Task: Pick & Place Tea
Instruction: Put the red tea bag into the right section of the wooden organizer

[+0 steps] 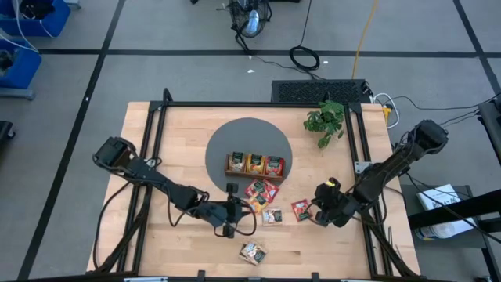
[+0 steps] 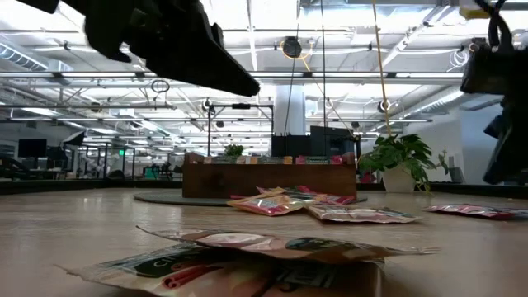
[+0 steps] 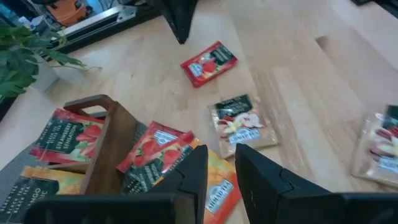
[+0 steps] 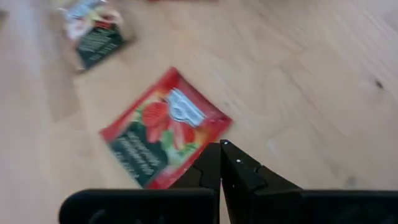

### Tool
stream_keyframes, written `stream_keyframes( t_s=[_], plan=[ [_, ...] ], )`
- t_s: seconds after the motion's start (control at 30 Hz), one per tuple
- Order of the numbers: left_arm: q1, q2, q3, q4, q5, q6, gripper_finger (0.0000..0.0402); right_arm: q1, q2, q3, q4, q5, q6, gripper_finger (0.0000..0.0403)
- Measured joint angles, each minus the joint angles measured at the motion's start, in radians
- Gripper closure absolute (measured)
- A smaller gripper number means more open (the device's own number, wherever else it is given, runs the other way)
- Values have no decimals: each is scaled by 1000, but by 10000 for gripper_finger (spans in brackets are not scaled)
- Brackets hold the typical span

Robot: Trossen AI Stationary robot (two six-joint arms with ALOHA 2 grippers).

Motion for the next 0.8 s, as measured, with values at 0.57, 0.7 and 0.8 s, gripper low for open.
stream_keyframes(
  t_s=[0.57,0.7,0.8],
  plan=[
    [28,0,0,18,1,-35,314,-165,127,2,49,-113,-148,403],
    [28,0,0,18,1,-35,314,-218,140,2,95,-168,-255,403],
    [28,0,0,18,2,-37,314,-255,149,2,136,-201,-326,403]
  ],
)
